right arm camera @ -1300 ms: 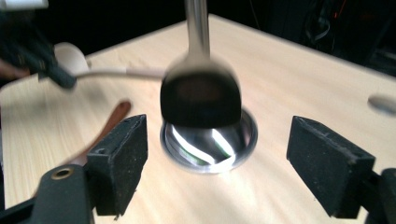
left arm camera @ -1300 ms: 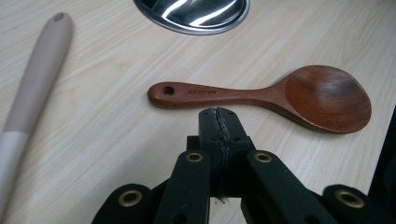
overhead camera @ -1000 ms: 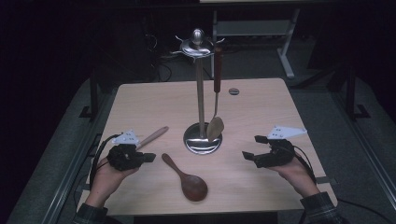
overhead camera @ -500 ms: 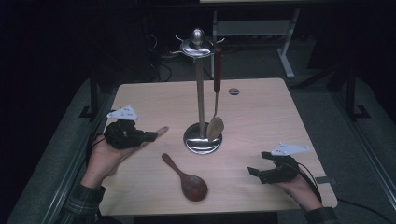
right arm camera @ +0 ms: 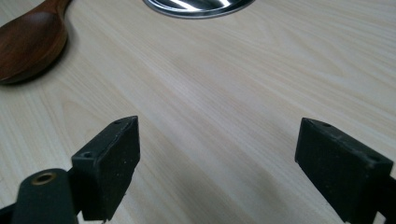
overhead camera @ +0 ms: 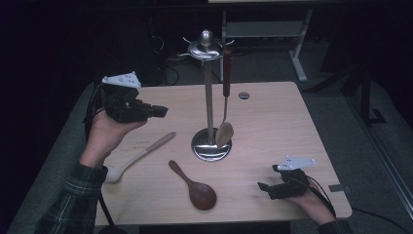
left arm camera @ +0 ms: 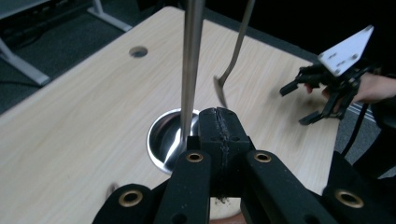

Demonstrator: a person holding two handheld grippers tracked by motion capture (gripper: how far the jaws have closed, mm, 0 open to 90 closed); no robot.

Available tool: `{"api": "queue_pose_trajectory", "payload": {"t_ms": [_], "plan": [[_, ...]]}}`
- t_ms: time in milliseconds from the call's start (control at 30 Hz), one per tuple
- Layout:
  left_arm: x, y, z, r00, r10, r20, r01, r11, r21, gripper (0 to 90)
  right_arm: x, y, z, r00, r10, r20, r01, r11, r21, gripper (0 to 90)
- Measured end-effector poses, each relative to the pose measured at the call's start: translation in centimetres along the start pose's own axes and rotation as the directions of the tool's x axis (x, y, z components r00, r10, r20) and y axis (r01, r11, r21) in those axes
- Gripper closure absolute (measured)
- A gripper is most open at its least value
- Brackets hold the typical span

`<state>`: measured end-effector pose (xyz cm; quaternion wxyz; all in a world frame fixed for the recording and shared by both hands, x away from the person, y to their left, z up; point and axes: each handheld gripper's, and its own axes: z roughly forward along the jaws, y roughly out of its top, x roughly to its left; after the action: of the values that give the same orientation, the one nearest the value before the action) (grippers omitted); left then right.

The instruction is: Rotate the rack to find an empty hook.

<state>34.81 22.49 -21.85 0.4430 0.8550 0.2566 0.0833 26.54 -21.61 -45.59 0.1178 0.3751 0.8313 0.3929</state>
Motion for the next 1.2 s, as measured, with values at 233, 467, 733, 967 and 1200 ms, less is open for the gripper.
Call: {"api": "queue_pose_trajectory", "payload": {"t_ms": [233,467,733,967,1200], "plan": [[-0.3,3.9,-0.8,0.9986,0.05,0.018,-0.05,0.9987,-0.012,89.8,0.0,0.0,0.2,1.0,-0.007,-0.004,0.007,1.0,0.014,14.0],[-0.2,6.8,-1.1,0.9962,0.08,0.033,-0.079,0.9963,-0.033,89.8,0.0,-0.1,0.2,0.9998,-0.014,0.012,0.013,1.0,0.015,14.1],[0.6,9.7,-1.7,0.9937,0.089,0.068,-0.085,0.9946,-0.061,89.8,0.0,-0.2,0.4,0.9993,-0.019,0.031,0.019,1.0,0.024,14.1],[0.5,12.0,-2.0,0.9926,0.111,0.048,-0.109,0.9926,-0.054,89.8,0.0,-0.2,0.6,0.999,-0.028,0.034,0.027,0.999,0.018,14.1],[0.9,12.7,-1.4,0.9939,0.11,0.013,-0.109,0.9936,-0.03,89.9,0.1,-0.2,0.6,0.9989,-0.033,0.034,0.033,0.999,0.018,14.1]]}}
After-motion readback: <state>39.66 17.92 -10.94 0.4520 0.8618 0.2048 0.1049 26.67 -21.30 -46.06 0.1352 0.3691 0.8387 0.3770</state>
